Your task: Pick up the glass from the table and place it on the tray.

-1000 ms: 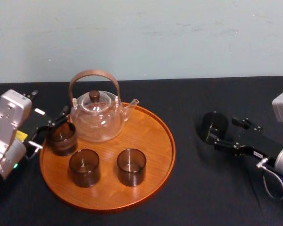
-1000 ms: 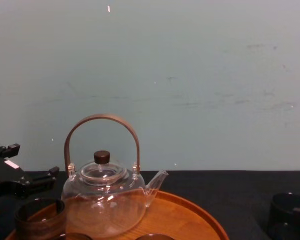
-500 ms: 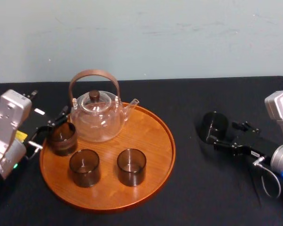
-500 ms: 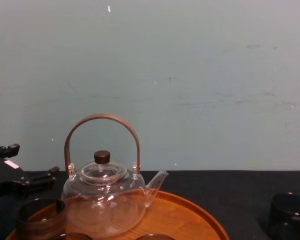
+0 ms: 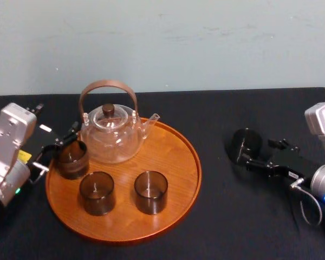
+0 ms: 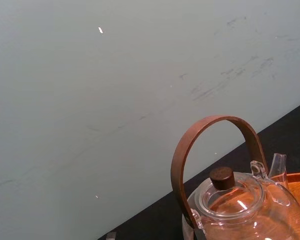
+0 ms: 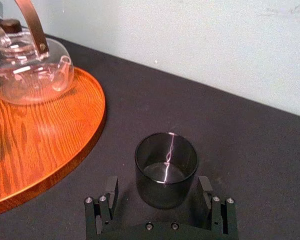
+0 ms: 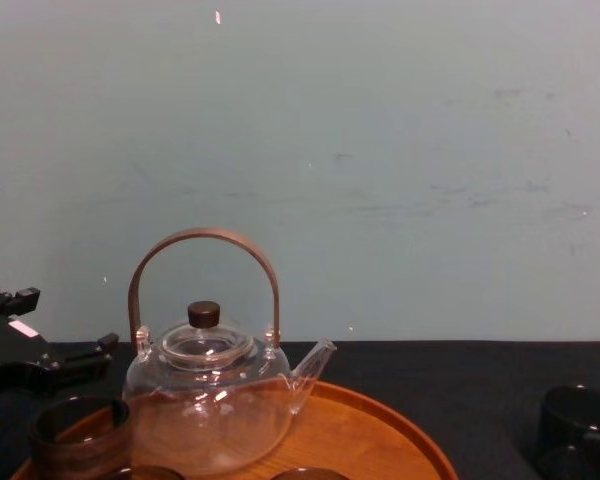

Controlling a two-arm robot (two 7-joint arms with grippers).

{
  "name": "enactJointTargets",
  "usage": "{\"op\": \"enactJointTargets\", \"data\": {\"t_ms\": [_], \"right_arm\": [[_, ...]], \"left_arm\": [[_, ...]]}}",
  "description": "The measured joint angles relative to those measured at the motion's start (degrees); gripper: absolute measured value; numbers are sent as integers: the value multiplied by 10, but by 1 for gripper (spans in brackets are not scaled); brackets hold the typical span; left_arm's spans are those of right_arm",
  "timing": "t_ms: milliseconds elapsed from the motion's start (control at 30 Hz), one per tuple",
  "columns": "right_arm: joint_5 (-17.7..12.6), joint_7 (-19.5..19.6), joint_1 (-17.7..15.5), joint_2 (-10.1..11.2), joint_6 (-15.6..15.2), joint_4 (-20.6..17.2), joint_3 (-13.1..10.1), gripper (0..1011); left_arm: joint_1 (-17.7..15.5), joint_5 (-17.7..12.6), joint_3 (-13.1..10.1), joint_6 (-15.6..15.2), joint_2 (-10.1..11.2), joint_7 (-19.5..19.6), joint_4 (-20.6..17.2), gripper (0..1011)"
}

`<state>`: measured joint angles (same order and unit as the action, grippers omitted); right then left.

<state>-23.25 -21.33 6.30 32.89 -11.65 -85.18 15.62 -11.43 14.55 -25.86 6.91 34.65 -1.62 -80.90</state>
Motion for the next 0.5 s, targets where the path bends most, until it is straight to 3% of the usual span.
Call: {"op": "enactJointTargets", "data": {"t_ms": [500], "right_arm": [[20, -5, 29, -19, -40, 33, 15, 1002]], "left_arm": [[0, 0, 0, 0, 0, 0, 0, 1001]]}}
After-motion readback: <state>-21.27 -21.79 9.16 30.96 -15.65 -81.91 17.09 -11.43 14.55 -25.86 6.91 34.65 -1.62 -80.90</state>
